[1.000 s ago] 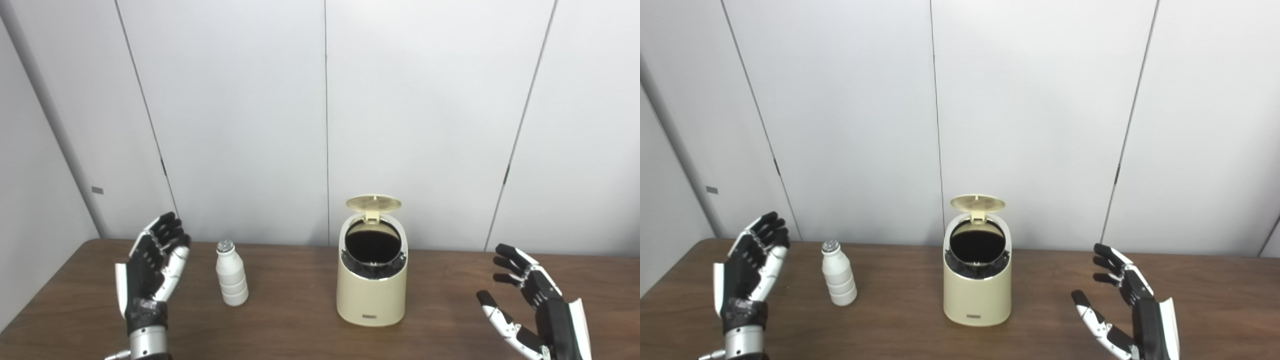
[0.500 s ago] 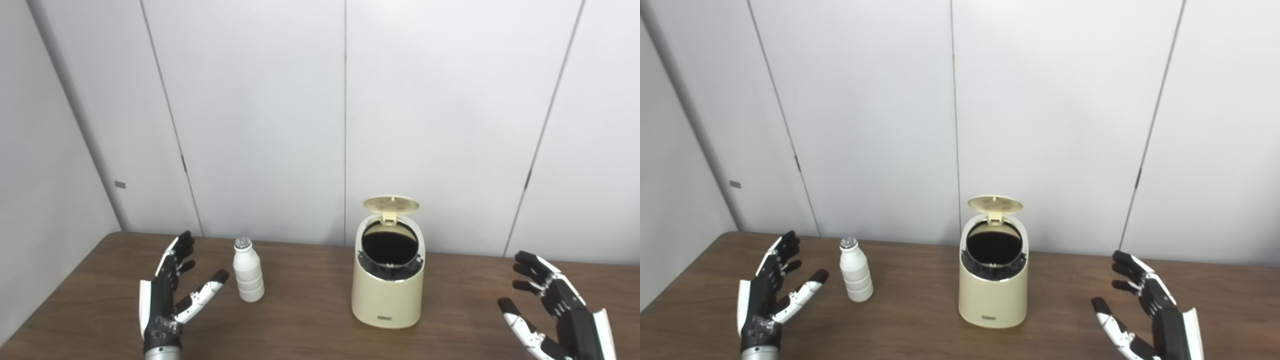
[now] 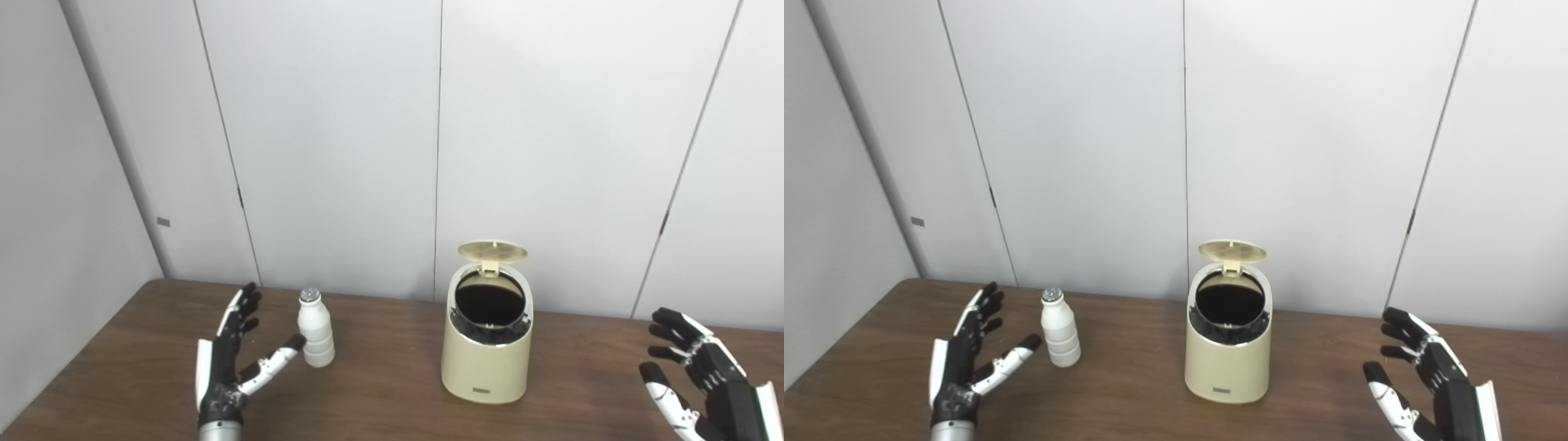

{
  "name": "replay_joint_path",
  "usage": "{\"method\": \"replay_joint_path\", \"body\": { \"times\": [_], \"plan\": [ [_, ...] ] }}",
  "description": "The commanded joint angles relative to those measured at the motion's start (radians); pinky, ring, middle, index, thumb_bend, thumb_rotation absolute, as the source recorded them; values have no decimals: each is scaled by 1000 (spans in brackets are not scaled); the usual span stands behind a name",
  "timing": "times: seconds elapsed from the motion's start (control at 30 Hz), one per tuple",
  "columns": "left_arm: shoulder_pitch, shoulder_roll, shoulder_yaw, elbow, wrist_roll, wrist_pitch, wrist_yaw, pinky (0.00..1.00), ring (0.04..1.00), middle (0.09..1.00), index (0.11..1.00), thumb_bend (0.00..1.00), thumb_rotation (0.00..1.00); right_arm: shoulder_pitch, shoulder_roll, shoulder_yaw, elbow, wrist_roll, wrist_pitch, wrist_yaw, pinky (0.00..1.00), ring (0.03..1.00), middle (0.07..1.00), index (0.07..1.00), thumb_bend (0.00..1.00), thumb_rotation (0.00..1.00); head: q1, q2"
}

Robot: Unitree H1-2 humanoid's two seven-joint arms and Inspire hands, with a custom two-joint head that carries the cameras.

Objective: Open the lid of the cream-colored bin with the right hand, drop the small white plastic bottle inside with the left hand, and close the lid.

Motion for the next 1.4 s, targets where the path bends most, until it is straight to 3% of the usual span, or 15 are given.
{"method": "replay_joint_path", "body": {
  "times": [0.0,0.1,0.2,0.3,0.5,1.03,1.23,1.37],
  "plan": [
    [-36,33,-16,-7,76,-5,22,769,849,863,899,1000,413,-23,-7,-7,-36,1,-4,1,666,771,795,770,202,331,2,3],
    [-34,46,-36,-10,130,16,23,760,842,868,910,1000,400,-26,-6,-16,-41,-11,5,-9,659,768,794,761,200,254,2,5],
    [-36,53,-49,-10,143,26,12,748,836,870,906,1000,402,-29,-3,-24,-48,-11,20,-11,636,759,789,754,212,260,3,5],
    [-37,46,-59,-18,123,52,-10,822,866,873,904,1000,392,-31,-4,-28,-52,4,29,-6,625,750,780,745,241,300,4,4],
    [-44,38,-73,-11,129,62,1,854,878,871,913,1000,414,-31,-3,-35,-67,15,53,-4,614,740,768,745,216,299,4,5],
    [-104,57,-56,76,116,87,29,786,845,852,902,1000,414,-25,-7,-33,-85,61,68,13,627,752,778,750,218,250,2,9],
    [-125,53,-61,82,118,107,24,705,806,832,876,1000,365,-23,-8,-31,-96,78,86,23,635,759,785,753,229,305,2,9],
    [-133,56,-74,90,123,123,14,746,825,833,870,1000,355,-23,-6,-34,-99,71,88,23,634,759,780,750,240,329,-2,8]
  ]
}}
